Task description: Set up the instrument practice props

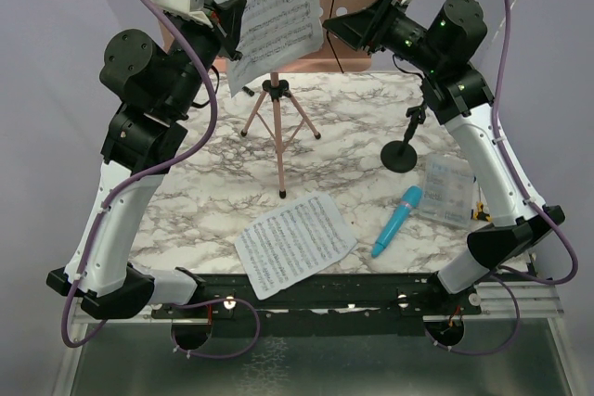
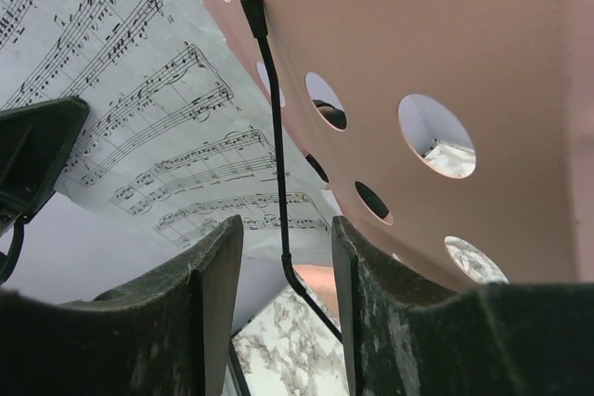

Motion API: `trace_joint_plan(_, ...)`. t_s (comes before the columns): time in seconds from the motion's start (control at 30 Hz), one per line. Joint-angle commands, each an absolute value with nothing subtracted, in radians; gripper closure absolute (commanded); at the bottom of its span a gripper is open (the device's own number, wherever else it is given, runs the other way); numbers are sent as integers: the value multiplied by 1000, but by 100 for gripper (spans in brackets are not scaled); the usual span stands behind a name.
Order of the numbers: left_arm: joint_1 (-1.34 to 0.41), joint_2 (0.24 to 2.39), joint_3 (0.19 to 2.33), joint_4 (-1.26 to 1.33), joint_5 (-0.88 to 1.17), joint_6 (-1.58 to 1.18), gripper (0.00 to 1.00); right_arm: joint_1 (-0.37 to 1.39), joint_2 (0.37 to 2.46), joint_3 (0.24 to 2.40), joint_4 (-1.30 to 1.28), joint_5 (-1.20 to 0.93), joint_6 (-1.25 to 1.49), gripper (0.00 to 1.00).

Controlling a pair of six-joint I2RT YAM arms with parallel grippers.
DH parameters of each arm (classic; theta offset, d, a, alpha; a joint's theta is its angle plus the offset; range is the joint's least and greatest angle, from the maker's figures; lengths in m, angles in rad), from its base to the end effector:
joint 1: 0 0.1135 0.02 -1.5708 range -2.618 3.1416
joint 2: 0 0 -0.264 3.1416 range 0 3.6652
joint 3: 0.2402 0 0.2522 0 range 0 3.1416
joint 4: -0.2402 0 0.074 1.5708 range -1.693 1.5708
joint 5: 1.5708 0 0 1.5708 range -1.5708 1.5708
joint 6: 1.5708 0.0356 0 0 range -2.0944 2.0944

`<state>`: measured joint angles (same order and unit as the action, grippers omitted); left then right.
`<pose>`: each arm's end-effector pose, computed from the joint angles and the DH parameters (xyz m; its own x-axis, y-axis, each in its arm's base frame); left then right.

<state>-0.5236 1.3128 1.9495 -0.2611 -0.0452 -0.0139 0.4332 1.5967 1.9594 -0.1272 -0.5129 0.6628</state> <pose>0.1877 -0.1065 0.6028 0.3112 -0.1957 -0.9300 0.4675 0.8835 -0.0295 0.2983 0.1572 0.5449 -0.3246 0.4406 -0.8370 -0.7600 0.4052 0.5081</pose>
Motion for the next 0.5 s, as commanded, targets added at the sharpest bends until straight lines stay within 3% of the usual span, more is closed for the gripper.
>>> trace_joint_plan(0.0, -518, 1296, 1948, -229, -8, 17, 100, 445, 1624, 2006, -145, -490, 652, 55)
trace_joint_plan(0.47, -518, 1306, 1952, -213, 0, 22, 100, 460, 1650, 2035, -144, -496, 650, 88)
